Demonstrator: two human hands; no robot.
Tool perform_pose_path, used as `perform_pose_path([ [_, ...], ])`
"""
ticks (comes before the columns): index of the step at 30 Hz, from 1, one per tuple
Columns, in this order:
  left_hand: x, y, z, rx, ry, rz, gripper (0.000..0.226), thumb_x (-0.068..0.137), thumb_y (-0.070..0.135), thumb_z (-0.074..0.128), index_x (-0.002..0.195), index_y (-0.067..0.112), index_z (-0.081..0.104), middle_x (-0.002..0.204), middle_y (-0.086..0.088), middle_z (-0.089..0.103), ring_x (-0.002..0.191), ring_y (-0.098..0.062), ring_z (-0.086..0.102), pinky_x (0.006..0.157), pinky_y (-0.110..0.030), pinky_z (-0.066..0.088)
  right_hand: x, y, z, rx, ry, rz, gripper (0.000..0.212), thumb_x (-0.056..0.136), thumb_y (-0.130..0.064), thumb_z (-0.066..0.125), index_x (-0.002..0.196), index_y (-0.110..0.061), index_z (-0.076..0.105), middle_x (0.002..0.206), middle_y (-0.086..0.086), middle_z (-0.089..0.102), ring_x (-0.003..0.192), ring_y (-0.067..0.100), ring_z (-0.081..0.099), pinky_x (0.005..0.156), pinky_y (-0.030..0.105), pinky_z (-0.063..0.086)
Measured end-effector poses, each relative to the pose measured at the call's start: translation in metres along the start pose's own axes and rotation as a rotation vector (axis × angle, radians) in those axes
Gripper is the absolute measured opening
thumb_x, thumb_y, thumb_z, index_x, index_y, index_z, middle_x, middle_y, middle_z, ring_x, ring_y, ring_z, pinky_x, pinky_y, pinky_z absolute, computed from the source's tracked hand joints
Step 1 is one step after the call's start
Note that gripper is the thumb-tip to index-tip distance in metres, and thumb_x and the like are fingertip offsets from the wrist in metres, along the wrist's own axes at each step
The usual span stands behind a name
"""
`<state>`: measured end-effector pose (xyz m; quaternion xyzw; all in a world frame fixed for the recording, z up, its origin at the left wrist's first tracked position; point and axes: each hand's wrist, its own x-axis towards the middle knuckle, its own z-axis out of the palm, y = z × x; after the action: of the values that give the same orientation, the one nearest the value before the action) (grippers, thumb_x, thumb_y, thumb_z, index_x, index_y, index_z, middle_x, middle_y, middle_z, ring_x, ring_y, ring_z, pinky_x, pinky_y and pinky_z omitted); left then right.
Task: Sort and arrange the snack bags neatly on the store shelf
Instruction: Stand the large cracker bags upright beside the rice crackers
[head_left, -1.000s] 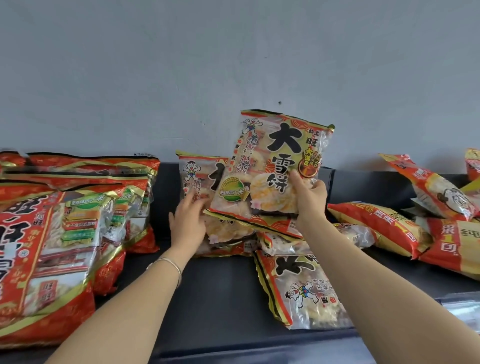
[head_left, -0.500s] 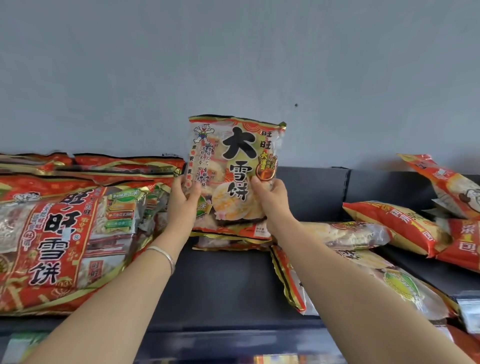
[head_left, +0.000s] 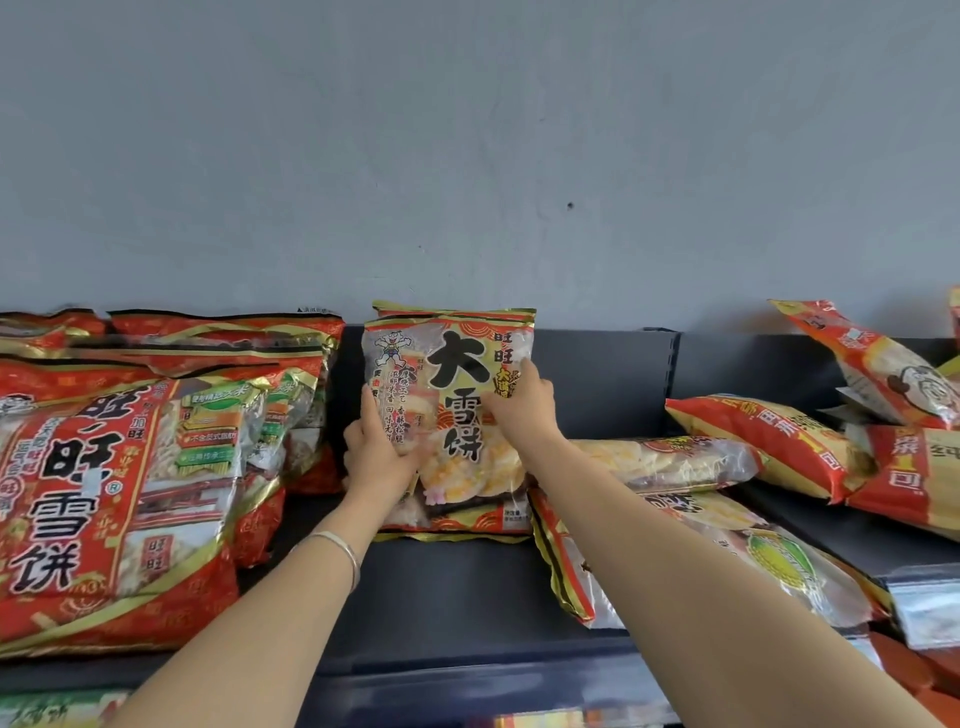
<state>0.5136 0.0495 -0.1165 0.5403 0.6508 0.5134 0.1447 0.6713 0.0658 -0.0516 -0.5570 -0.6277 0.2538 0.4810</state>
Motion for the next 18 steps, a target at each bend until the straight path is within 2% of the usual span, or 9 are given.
perform_pose_path([
  [3, -0.001, 0.000, 0.003, 0.105, 0.004, -0.022, 0.109, 0.077, 0.057, 0.065, 0.149, 0.032, -0.012, 0.151, -0.012, 0.015, 0.133, -0.036, 0.031, 0.108, -0.050, 0.029, 0.000, 0.004, -0.001, -0.076, -0.022, -0.056, 0.061, 0.095, -0.015, 0.059, 0.147, -0.016, 0.028, 0.141, 0.013, 0.037, 0.115, 0.028, 0.055, 0.086, 0.030, 0.046],
  [5, -0.006, 0.004, 0.005, 0.224, 0.086, 0.000, 0.103, 0.081, 0.054, 0.064, 0.150, 0.030, -0.009, 0.154, -0.011, 0.013, 0.137, -0.035, 0.025, 0.109, -0.052, 0.024, -0.001, 0.005, -0.004, -0.135, -0.048, -0.088, 0.058, 0.094, -0.017, 0.060, 0.145, -0.015, 0.032, 0.138, 0.013, 0.040, 0.111, 0.026, 0.055, 0.083, 0.028, 0.044],
  [7, -0.012, 0.012, 0.008, 0.321, 0.256, 0.158, 0.092, 0.082, 0.037, 0.068, 0.151, 0.024, 0.008, 0.152, -0.014, 0.020, 0.139, -0.033, 0.023, 0.108, -0.053, 0.023, -0.001, 0.005, -0.013, -0.197, -0.051, -0.132, 0.054, 0.094, -0.020, 0.059, 0.143, -0.015, 0.035, 0.138, 0.011, 0.042, 0.113, 0.026, 0.054, 0.085, 0.029, 0.044],
  [9, -0.016, 0.027, 0.014, 0.353, 0.345, 0.357, 0.078, 0.080, 0.021, 0.071, 0.146, 0.017, 0.029, 0.147, -0.016, 0.032, 0.136, -0.034, 0.030, 0.106, -0.052, 0.028, -0.002, 0.006, -0.028, -0.285, -0.018, -0.200, 0.052, 0.095, -0.021, 0.057, 0.142, -0.014, 0.037, 0.140, 0.011, 0.042, 0.119, 0.030, 0.052, 0.091, 0.035, 0.046],
  [11, -0.021, 0.045, 0.024, 0.342, 0.285, 0.502, 0.066, 0.080, 0.014, 0.070, 0.139, 0.015, 0.042, 0.142, -0.015, 0.039, 0.134, -0.033, 0.034, 0.106, -0.049, 0.030, -0.003, 0.012, -0.046, -0.380, 0.022, -0.255, 0.050, 0.095, -0.021, 0.055, 0.142, -0.015, 0.039, 0.142, 0.012, 0.042, 0.122, 0.031, 0.051, 0.097, 0.040, 0.047],
  [13, -0.028, 0.063, 0.037, 0.334, 0.172, 0.630, 0.057, 0.083, 0.016, 0.066, 0.137, 0.015, 0.046, 0.140, -0.012, 0.042, 0.132, -0.030, 0.035, 0.107, -0.044, 0.031, -0.004, 0.023, -0.065, -0.476, 0.049, -0.275, 0.052, 0.096, -0.022, 0.054, 0.145, -0.017, 0.038, 0.145, 0.011, 0.041, 0.124, 0.030, 0.050, 0.100, 0.043, 0.048],
  [16, -0.040, 0.080, 0.057, 0.377, -0.048, 0.777, 0.054, 0.090, 0.029, 0.058, 0.141, 0.020, 0.041, 0.143, -0.007, 0.038, 0.133, -0.025, 0.035, 0.108, -0.039, 0.029, -0.008, 0.040, -0.094, -0.622, 0.055, -0.285, 0.050, 0.097, -0.026, 0.053, 0.145, -0.019, 0.039, 0.145, 0.009, 0.043, 0.123, 0.028, 0.050, 0.099, 0.043, 0.049],
  [18, -0.045, 0.084, 0.070, 0.470, -0.201, 0.780, 0.056, 0.093, 0.039, 0.051, 0.145, 0.026, 0.034, 0.148, -0.004, 0.031, 0.137, -0.022, 0.029, 0.110, -0.038, 0.026, -0.013, 0.052, -0.109, -0.727, 0.042, -0.274, 0.049, 0.098, -0.030, 0.051, 0.144, -0.019, 0.040, 0.145, 0.008, 0.045, 0.126, 0.028, 0.049, 0.100, 0.043, 0.048],
])
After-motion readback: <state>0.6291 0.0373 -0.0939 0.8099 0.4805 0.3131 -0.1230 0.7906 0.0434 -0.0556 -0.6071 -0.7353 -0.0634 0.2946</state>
